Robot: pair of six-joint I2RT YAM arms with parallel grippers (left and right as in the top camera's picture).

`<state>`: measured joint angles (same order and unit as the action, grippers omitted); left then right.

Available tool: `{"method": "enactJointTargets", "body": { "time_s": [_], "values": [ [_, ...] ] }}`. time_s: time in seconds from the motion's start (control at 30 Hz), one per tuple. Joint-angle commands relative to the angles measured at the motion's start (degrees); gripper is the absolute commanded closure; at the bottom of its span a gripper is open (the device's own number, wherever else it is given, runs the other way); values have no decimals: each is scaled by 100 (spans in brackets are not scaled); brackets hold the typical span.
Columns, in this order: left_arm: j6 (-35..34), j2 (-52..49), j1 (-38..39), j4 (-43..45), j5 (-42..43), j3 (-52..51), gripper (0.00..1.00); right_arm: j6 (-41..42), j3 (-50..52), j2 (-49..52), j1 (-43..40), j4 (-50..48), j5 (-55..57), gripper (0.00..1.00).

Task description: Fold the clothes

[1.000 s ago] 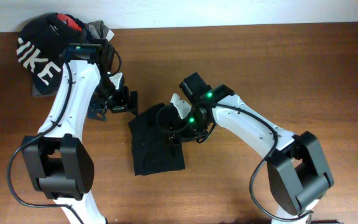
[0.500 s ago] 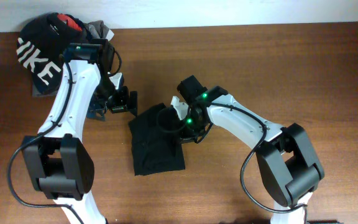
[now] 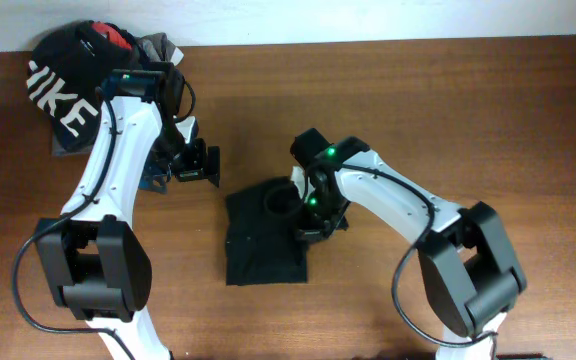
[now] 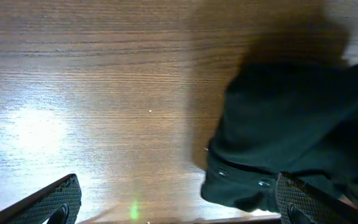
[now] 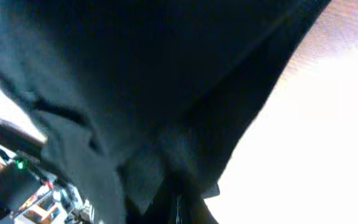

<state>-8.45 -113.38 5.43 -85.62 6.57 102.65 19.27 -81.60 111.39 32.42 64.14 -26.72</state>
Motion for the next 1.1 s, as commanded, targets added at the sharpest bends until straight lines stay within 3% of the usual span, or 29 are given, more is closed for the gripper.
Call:
{"method": "enactJointTargets", "body": {
  "time_s": [0.0, 0.27, 0.5, 0.6, 0.63, 0.67, 1.07],
  "values": [
    [33, -24, -24, 76, -63, 46, 1, 98, -251, -315, 61, 380, 339, 96],
    [33, -24, -31, 63, -61, 46, 1, 315, -70, -205, 61, 857, 1296, 96],
    [33, -24, -31, 59, -61, 46, 1, 385, 660, -153, 50, 564, 1561, 96],
    [35, -24, -31, 55, -61, 46, 1, 551, 693, -153, 50, 614, 1971, 68],
    [35, -24, -31, 48, -61, 46, 1, 551, 691, -153, 50, 638, 2068, 61],
    [35, -24, -31, 31, -61, 46, 1, 560, 680, -153, 44, 669, 2138, 60],
    [35, -24, -35, -13, -66, 46, 1, 649, -719, -520, -326, 1816, 2286, 71]
  ]
}}
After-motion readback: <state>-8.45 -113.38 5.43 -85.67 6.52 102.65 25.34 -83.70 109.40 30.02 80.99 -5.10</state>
